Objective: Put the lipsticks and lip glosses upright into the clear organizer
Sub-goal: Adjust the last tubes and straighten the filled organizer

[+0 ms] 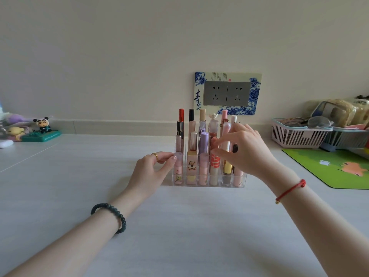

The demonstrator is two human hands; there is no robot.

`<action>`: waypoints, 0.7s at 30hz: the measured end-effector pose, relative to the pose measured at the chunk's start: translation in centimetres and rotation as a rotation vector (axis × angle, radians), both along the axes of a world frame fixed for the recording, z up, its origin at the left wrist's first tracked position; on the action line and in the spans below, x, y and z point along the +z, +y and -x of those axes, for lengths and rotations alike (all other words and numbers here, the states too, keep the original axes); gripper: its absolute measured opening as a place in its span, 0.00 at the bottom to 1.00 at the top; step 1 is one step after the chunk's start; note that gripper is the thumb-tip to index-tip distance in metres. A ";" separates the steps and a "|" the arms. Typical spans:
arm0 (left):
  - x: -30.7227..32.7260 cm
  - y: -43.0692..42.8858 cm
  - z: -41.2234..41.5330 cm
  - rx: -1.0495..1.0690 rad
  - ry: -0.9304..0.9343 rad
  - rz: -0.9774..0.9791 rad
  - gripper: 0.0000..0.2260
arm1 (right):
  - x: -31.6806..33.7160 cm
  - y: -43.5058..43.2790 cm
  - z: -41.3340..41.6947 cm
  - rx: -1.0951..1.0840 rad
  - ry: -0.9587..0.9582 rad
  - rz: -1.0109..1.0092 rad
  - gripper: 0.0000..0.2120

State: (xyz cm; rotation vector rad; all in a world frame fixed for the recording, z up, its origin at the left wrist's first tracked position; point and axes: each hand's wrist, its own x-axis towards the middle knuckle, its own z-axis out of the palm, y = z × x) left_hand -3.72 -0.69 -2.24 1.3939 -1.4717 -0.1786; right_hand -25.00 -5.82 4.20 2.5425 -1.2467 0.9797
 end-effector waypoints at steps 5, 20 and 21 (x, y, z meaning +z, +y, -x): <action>-0.2 -0.2 -0.2 0.001 0.003 -0.006 0.07 | -0.2 -0.1 0.4 0.010 0.092 -0.060 0.13; -0.2 -0.2 -0.3 -0.002 0.020 -0.036 0.05 | -0.1 -0.1 0.5 0.018 0.059 -0.061 0.12; -0.2 -0.1 -0.2 -0.004 0.021 -0.035 0.05 | -0.2 -0.1 0.5 0.019 0.057 -0.065 0.12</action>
